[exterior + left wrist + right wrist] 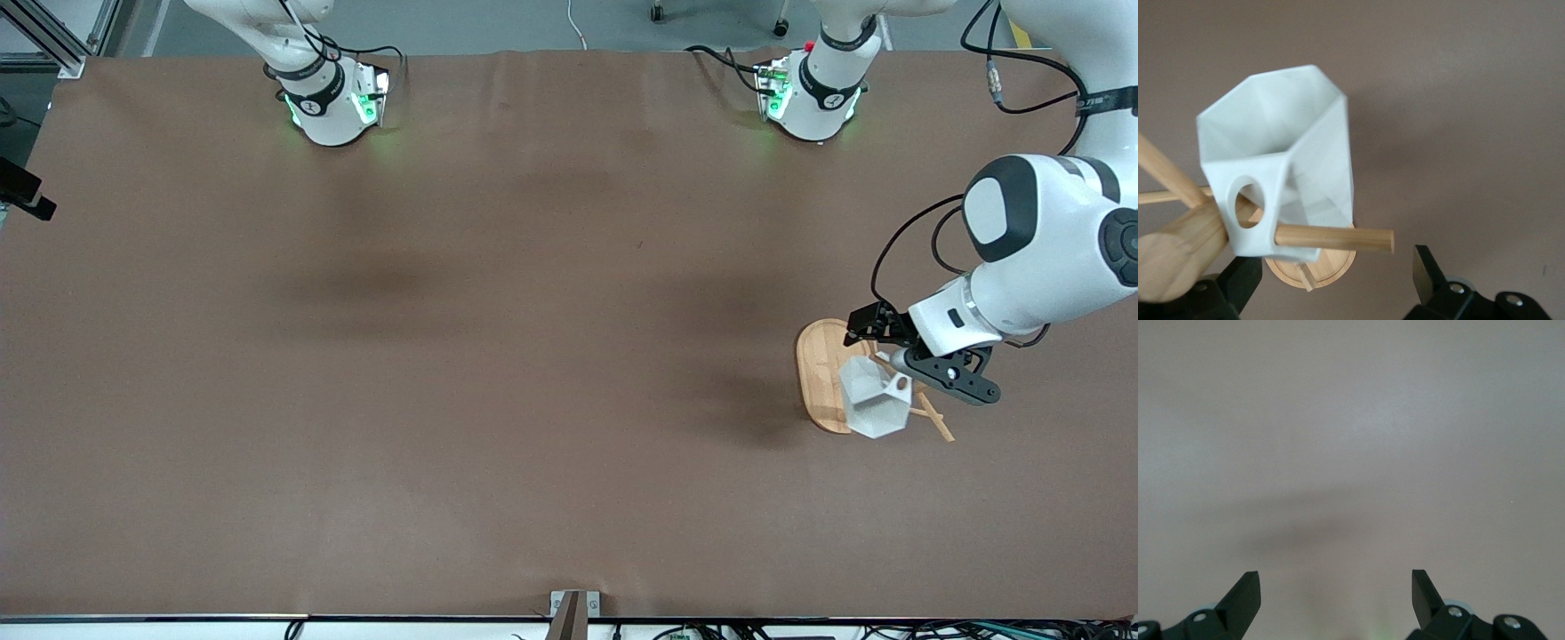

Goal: Hang cup on rack
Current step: 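Open the left gripper and pull it away from the cup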

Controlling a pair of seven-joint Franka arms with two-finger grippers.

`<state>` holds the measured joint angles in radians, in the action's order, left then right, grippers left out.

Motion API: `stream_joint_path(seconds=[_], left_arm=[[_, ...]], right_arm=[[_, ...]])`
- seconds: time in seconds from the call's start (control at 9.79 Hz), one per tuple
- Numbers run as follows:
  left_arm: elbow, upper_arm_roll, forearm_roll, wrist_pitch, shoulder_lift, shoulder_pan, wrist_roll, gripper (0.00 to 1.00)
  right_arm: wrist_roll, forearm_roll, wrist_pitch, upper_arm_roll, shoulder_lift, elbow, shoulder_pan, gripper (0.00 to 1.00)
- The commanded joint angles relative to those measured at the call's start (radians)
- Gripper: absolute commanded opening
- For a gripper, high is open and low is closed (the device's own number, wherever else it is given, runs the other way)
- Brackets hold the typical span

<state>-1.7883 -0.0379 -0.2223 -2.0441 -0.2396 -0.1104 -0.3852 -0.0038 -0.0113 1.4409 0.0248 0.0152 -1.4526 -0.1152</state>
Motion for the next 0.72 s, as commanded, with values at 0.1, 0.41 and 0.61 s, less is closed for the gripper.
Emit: stream_joint_path(seconds=[0.1,0.41,0.61], left_arm=[[-0.002,-0.002,0.032,0.082,0.106,-0.003,0.214,1.0],[0.05,-0.034,0.143,0.14,0.181,-0.006,0.207,1.0],[0.094,-0.036,0.138,0.293,0.235,-0.006,0.227,1.0]], right_arm=[[0.016,-0.013,0.003,-0.012,0.015,-0.011,-0.012,1.0],[0.016,-0.013,0.003,-0.012,0.015,-0.011,-0.012,1.0],[0.016,-0.013,0.003,-0.012,0.015,-0.011,-0.012,1.0]])
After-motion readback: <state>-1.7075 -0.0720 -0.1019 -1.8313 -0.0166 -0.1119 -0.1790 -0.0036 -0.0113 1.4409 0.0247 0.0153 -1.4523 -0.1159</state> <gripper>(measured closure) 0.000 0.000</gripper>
